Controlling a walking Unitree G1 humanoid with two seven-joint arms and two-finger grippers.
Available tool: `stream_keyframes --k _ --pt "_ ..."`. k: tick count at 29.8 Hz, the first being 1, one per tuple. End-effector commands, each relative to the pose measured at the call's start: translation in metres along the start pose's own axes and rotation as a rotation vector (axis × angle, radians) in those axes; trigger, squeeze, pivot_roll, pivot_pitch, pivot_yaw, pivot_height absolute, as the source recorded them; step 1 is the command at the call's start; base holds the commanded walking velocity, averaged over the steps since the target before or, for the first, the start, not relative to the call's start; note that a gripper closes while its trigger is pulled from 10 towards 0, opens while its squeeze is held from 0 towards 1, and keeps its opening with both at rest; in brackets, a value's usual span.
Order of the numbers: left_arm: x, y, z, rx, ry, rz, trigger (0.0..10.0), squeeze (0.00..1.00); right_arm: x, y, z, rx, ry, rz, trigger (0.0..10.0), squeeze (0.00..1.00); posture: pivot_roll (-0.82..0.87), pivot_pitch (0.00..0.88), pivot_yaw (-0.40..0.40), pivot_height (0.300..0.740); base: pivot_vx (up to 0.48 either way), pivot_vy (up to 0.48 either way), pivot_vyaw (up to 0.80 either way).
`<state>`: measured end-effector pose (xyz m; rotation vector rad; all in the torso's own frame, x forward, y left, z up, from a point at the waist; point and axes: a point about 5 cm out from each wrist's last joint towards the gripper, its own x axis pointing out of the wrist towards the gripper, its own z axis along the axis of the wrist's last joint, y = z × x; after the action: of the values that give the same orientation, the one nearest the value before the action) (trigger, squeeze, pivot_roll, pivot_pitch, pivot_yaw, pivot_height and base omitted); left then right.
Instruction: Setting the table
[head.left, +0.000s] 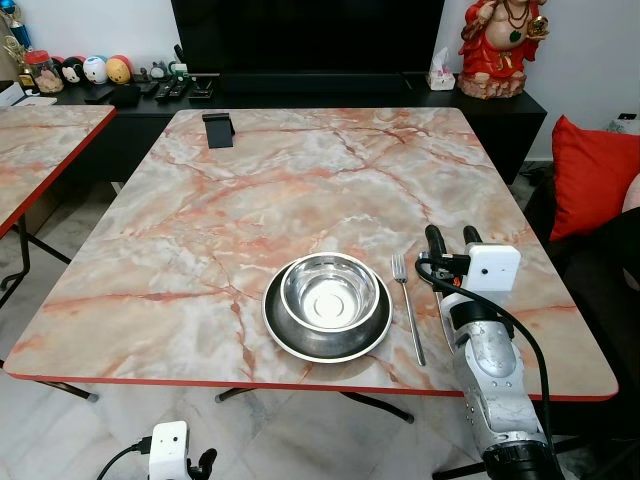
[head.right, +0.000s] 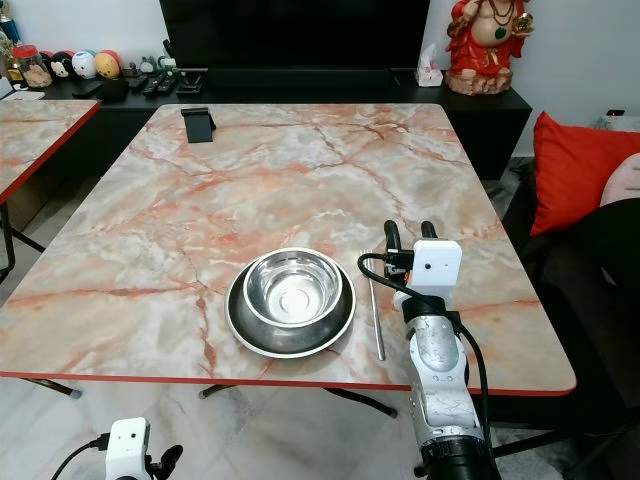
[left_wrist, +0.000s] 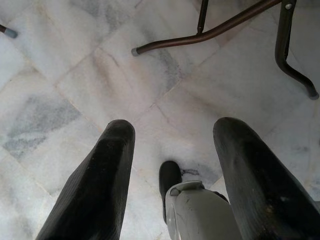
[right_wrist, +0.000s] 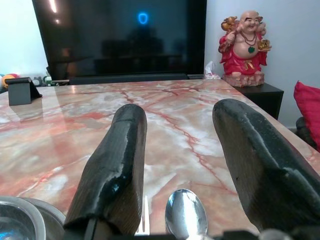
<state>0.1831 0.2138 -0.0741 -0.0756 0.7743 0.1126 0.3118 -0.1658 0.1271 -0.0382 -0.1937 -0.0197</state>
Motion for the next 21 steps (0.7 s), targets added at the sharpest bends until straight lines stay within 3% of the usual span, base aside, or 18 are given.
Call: stream_keyframes --k 1,5,6,7,8,10,21 --pt "-0.001 0.001 -0.002 0.01 0.004 0.005 10.0 0.0 0.001 -0.001 0.001 0.008 0.001 -0.005 10.0 0.0 -0.11 0.0 0.015 0.72 0.0 0.0 0.0" --pt "-0.001 0.001 -0.002 0.01 0.004 0.005 10.0 0.0 0.001 -0.001 0.001 0.008 0.001 -0.005 10.0 0.0 -0.11 0.0 0.015 0.72 0.0 0.0 0.0" --pt "-0.001 0.001 -0.002 0.011 0.004 0.005 10.0 0.0 0.001 0.0 0.001 0.009 0.003 -0.001 10.0 0.0 0.0 0.0 0.0 0.74 0.0 0.0 0.0" --pt "-0.001 0.001 -0.002 0.011 0.004 0.005 10.0 0.0 0.001 0.0 0.001 0.009 0.003 -0.001 10.0 0.0 0.0 0.0 0.0 0.74 0.0 0.0 0.0" --pt "-0.004 0.006 -0.012 -0.002 0.06 0.025 10.0 0.0 0.001 0.004 0.003 0.018 -0.014 0.02 10.0 0.0 -0.1 0.0 0.022 0.74 0.0 0.0 0.0" --pt "-0.009 0.011 -0.029 -0.021 0.152 0.056 10.0 0.0 0.001 0.009 0.007 0.031 -0.042 0.052 10.0 0.0 -0.1 0.0 0.022 0.74 0.0 0.0 0.0" --pt "-0.01 0.011 -0.031 -0.023 0.16 0.06 10.0 0.0 0.002 0.01 0.008 0.034 -0.043 0.059 10.0 0.0 -0.1 0.0 0.02 0.74 0.0 0.0 0.0"
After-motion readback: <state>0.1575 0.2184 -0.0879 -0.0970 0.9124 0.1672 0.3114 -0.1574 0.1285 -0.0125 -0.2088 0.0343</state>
